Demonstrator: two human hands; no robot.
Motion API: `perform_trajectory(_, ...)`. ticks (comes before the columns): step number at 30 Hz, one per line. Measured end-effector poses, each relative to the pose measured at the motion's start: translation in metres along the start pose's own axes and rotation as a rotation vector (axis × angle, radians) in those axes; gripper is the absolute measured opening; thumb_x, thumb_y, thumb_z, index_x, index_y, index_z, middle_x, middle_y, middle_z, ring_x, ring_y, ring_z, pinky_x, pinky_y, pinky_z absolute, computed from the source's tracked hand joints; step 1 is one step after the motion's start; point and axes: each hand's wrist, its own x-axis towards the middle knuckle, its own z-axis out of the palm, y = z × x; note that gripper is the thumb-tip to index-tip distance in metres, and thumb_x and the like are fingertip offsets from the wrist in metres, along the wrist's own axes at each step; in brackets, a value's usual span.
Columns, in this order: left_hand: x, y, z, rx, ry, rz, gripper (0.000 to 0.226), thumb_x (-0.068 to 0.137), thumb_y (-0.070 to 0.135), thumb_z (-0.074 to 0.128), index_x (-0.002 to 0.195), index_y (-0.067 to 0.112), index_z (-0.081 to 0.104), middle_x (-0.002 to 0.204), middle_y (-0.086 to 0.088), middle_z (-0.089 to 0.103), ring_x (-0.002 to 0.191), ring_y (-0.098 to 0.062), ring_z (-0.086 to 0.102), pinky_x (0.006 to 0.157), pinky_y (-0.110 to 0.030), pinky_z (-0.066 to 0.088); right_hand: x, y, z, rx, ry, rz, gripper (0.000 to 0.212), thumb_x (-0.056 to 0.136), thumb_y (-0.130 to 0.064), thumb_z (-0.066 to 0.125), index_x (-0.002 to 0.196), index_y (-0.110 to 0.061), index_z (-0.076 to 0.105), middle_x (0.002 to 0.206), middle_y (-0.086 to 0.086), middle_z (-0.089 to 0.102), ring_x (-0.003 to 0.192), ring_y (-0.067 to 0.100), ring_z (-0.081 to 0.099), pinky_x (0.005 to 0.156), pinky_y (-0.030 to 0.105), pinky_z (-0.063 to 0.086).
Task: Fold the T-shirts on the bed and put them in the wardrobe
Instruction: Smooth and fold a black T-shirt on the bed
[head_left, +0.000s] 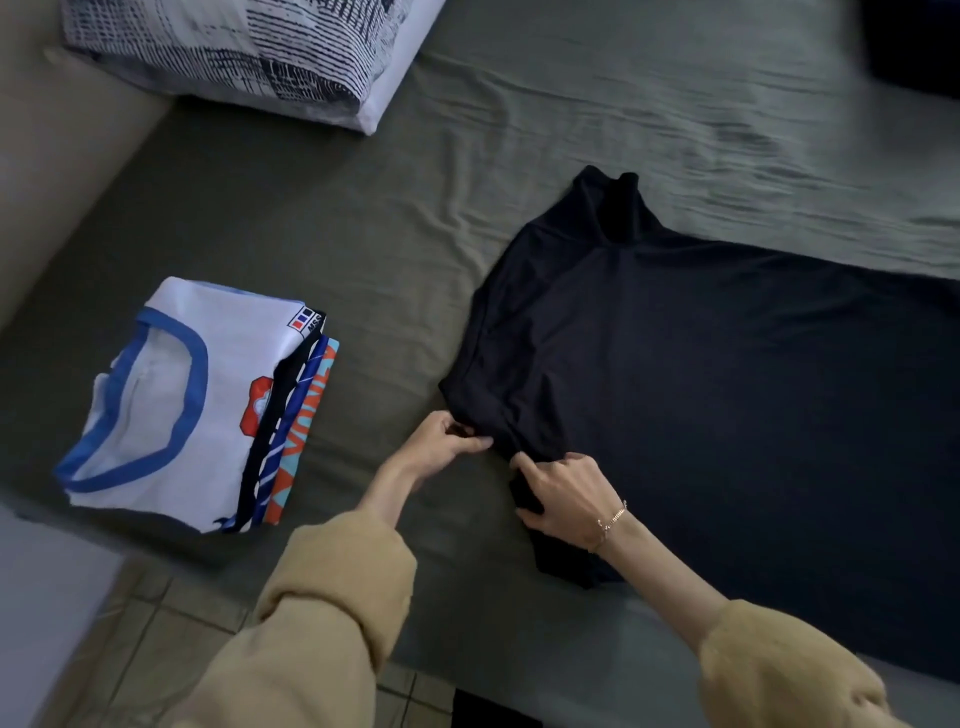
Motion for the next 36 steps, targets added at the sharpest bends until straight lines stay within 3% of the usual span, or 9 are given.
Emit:
perform_trajectory(4, -0.002, -0.001, 0.003, -0.024, -0.008, -0.027, 0.023, 0.08, 0.019, 0.074, 0.095, 0.002, 0.07, 0.087, 0.0, 0.069, 0.082, -0.008, 0.063, 0.075, -0.019, 0.048, 0.0, -0.006, -0.006, -0.075, 0.067, 0.145, 0.063, 0.046, -0.054, 0.082, 0.089, -0.012, 0.064, 0.053, -0.007, 0.06, 0.044, 0.012, 0.06, 0.044, 0.021, 0.031)
perform_trajectory(8, 0.003, -0.007, 0.007, -0.079, 0.057, -0.048, 0.028, 0.082, 0.026, 0.072, 0.1, 0.004, 0.07, 0.097, -0.003, 0.071, 0.096, -0.015, 0.064, 0.089, -0.027, 0.046, -0.002, -0.012, -0.01, 0.017, 0.0, 0.272, 0.056, 0.086, -0.011, 0.054, 0.135, -0.006, 0.028, 0.106, 0.005, 0.061, 0.094, 0.025, 0.063, 0.06, 0.031, 0.031)
perform_trajectory(13, 0.001, -0.003, 0.005, -0.233, 0.022, -0.113, 0.028, 0.086, 0.028, 0.067, 0.108, 0.01, 0.065, 0.107, -0.003, 0.068, 0.101, -0.012, 0.061, 0.091, -0.024, 0.045, -0.004, -0.012, -0.024, 0.128, 0.009, 0.364, 0.029, 0.084, 0.007, 0.046, 0.106, -0.01, 0.041, 0.073, 0.003, 0.041, 0.082, 0.028, 0.054, 0.062, 0.031, 0.032)
perform_trajectory(16, -0.003, -0.001, 0.003, -0.221, 0.062, -0.093, 0.033, 0.089, 0.032, 0.063, 0.113, 0.01, 0.064, 0.114, -0.005, 0.066, 0.109, -0.018, 0.059, 0.103, -0.032, 0.042, -0.008, -0.008, -0.026, 0.242, 0.044, 0.389, 0.027, 0.082, 0.009, 0.044, 0.103, -0.006, 0.051, 0.092, 0.011, 0.055, 0.086, 0.03, 0.056, 0.062, 0.031, 0.036)
perform_trajectory(19, -0.016, 0.003, 0.006, -0.177, 0.119, -0.059, 0.031, 0.094, 0.031, 0.057, 0.115, 0.01, 0.064, 0.108, 0.003, 0.065, 0.093, -0.006, 0.059, 0.086, -0.012, 0.046, -0.015, -0.001, -0.022, 0.474, 0.046, 0.412, 0.021, 0.076, 0.004, 0.054, 0.09, -0.011, 0.059, 0.094, 0.008, 0.06, 0.089, 0.028, 0.057, 0.069, 0.03, 0.047)
perform_trajectory(25, -0.019, -0.034, 0.009, 0.151, 0.037, -0.148, 0.079, 0.035, 0.076, 0.081, 0.096, 0.027, 0.071, 0.099, 0.01, 0.072, 0.109, -0.017, 0.059, 0.103, -0.04, 0.042, -0.03, 0.005, -0.033, 0.696, -0.012, 0.22, 0.017, 0.072, 0.001, 0.066, 0.075, -0.015, 0.065, 0.065, -0.013, 0.056, 0.065, 0.001, 0.055, 0.067, 0.007, 0.046)
perform_trajectory(30, -0.049, -0.01, 0.015, -0.006, 0.003, -0.061, 0.036, 0.085, 0.038, 0.068, 0.11, 0.012, 0.066, 0.108, 0.002, 0.069, 0.102, -0.008, 0.063, 0.094, -0.024, 0.047, -0.04, -0.011, -0.03, 0.847, -0.082, 0.149, 0.015, 0.076, 0.001, 0.065, 0.08, -0.014, 0.065, 0.075, -0.005, 0.063, 0.067, -0.002, 0.056, 0.067, 0.003, 0.042)
perform_trajectory(33, -0.059, -0.012, 0.019, 0.051, -0.059, -0.072, 0.066, 0.07, 0.051, 0.077, 0.119, 0.011, 0.061, 0.118, -0.001, 0.066, 0.111, -0.013, 0.06, 0.1, -0.032, 0.046, -0.042, -0.022, -0.02, 0.914, -0.148, 0.143, 0.019, 0.079, 0.0, 0.064, 0.082, -0.019, 0.06, 0.083, -0.004, 0.063, 0.069, -0.004, 0.055, 0.069, 0.004, 0.04)
perform_trajectory(36, -0.062, -0.024, 0.016, 0.203, -0.133, -0.135, 0.048, 0.076, 0.033, 0.077, 0.114, 0.007, 0.063, 0.113, -0.009, 0.068, 0.099, -0.017, 0.062, 0.093, -0.034, 0.047, -0.048, -0.032, -0.009, 0.937, -0.279, 0.131, 0.024, 0.081, -0.002, 0.065, 0.079, -0.024, 0.055, 0.091, 0.0, 0.065, 0.082, 0.008, 0.06, 0.079, 0.011, 0.043)
